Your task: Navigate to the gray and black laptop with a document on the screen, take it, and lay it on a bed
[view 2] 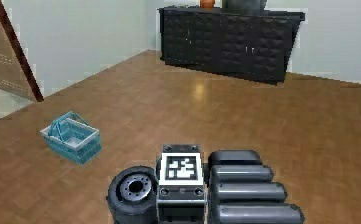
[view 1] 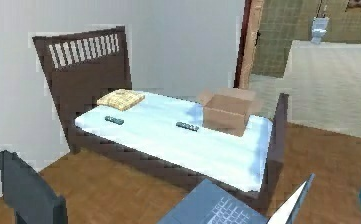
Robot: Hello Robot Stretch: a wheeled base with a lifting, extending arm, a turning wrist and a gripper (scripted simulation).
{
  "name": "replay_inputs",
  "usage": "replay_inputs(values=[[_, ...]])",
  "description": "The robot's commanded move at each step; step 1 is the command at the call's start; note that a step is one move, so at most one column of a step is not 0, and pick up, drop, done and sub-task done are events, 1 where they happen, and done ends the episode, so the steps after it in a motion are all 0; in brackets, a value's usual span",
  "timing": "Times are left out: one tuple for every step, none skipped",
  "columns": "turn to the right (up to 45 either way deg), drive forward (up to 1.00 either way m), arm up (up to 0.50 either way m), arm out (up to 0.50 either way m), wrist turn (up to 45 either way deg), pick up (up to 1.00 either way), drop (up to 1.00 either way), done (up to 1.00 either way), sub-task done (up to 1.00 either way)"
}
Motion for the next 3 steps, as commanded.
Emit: replay_inputs(values=[[-12.0,0.0,0.0,0.0,0.0,0.0,0.0,0.0,0.0],[0.0,0.9,0.0,0.0,0.0,0.0,0.0,0.0,0.0],[-21.0,0.0,0.0,0.0,0.0,0.0,0.0,0.0,0.0]])
